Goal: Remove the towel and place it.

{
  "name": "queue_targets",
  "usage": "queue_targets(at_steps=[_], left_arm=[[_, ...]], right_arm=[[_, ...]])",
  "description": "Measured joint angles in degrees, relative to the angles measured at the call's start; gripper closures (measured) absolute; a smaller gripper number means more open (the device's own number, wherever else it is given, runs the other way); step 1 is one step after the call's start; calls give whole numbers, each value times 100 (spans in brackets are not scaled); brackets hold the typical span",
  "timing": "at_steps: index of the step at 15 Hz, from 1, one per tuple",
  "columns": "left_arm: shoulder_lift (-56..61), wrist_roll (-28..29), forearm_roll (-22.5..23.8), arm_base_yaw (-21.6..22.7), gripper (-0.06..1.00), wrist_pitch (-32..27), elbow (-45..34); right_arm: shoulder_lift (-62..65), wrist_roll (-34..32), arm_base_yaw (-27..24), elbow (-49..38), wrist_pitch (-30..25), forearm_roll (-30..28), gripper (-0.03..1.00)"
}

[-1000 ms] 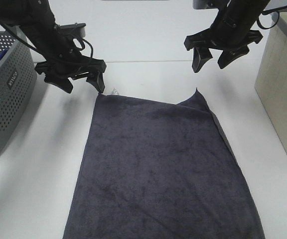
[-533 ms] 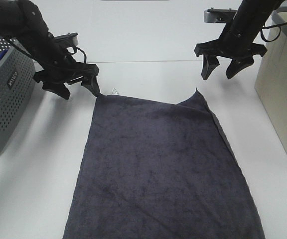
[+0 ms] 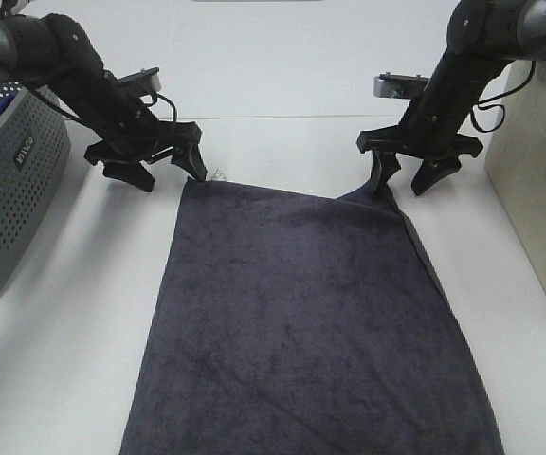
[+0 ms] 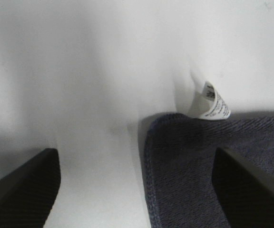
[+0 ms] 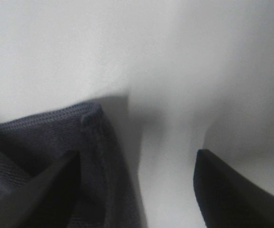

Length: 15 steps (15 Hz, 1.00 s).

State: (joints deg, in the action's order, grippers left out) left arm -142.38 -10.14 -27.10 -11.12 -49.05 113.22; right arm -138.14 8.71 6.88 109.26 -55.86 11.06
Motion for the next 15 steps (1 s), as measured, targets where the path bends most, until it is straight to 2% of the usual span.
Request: queue_targets(at_steps=[10,15], left_arm=[[-6,-166,-109,-74,13,-149,0],[-178,-344,-539,-458,13,46,97]], right_arm=[[-178,92,0,80,149,149,30],[-229,464,0,80,132,894,32]])
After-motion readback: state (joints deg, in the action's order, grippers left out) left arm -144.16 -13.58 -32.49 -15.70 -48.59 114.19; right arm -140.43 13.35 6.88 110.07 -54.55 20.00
